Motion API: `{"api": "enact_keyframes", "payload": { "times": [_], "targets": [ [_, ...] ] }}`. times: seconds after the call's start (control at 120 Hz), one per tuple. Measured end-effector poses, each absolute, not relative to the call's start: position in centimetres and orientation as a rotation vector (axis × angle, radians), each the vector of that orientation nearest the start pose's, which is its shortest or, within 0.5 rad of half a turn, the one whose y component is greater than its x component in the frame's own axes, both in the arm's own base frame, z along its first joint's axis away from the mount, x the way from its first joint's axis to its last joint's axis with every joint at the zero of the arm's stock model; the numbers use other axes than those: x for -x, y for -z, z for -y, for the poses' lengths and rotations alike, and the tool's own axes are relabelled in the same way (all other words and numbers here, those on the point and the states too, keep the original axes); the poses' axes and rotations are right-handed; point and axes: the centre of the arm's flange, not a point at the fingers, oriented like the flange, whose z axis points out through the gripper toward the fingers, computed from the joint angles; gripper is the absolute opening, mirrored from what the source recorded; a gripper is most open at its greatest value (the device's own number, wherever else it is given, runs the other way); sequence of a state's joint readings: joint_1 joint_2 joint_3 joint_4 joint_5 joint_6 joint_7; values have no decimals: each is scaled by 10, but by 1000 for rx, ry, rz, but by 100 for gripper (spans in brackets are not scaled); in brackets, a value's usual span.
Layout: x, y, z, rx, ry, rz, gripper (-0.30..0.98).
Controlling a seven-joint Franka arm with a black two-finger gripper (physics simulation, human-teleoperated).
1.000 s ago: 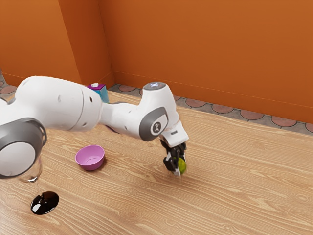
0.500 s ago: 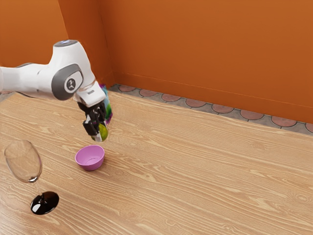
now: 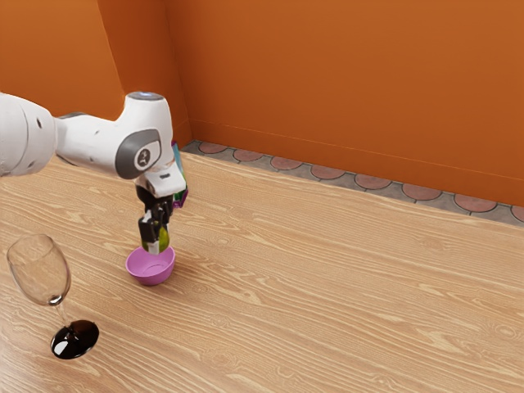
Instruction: Place the pear in the bowl.
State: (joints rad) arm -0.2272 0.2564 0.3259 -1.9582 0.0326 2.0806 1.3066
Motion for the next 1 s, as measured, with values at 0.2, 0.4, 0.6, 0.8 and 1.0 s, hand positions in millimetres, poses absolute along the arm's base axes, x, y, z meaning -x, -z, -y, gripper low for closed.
{"api": "enact_keyframes", "payload": {
  "times": [0.2, 0.4, 0.6, 0.8, 1.0],
  "targets": [
    [-594, -323, -69, 2577, -315, -1776, 26],
    [-593, -324, -69, 2594, -319, -1781, 50],
    [-583, -381, -46, 2565, -191, -1815, 61],
    [-547, -565, 49, 2414, 97, -1944, 66],
    [-543, -614, 8, 2525, 112, -1785, 67]
  ]
}}
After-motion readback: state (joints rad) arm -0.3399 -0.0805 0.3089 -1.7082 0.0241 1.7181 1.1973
